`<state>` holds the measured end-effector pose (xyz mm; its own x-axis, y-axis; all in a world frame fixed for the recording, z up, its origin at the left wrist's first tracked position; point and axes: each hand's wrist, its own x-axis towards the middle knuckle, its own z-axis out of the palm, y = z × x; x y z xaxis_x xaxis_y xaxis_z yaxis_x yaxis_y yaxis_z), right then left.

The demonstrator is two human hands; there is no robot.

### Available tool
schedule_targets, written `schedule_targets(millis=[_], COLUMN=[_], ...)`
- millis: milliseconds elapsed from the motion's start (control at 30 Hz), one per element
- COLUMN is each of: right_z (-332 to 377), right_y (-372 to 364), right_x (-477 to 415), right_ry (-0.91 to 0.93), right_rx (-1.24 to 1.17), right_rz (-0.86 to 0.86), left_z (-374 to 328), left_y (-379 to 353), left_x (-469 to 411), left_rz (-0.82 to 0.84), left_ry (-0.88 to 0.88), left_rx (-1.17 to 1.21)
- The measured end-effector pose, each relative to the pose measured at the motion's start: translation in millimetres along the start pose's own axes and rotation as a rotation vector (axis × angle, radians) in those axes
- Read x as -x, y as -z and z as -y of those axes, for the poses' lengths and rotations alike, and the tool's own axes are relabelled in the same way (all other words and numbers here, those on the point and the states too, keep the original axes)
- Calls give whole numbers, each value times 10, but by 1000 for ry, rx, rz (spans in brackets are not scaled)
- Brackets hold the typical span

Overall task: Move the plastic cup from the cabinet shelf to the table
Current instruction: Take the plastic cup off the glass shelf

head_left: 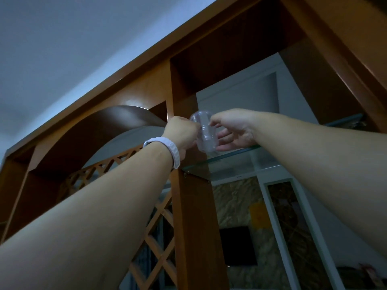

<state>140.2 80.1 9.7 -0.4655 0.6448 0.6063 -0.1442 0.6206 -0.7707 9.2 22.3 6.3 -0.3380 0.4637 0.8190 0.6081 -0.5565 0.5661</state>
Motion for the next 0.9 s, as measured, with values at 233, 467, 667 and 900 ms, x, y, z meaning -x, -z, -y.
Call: schedule_targets(millis=[233, 467, 667, 900], right_z=[35, -39, -249, -583], right_y=[135, 141, 17, -315], right_x=[276, 624, 899, 1225], right_ry=[144, 201, 151, 44], right_rx=[-223, -271, -344, -487], right_rz=[76, 243, 359, 508], left_z=[-143, -274, -268, -141], left_y=[274, 382, 535, 773], left_x=[223, 560, 904, 1510], left_rz=[235, 357, 351, 309], left_ry=[-6, -54, -24, 62], left_rx=[215, 140, 50, 94])
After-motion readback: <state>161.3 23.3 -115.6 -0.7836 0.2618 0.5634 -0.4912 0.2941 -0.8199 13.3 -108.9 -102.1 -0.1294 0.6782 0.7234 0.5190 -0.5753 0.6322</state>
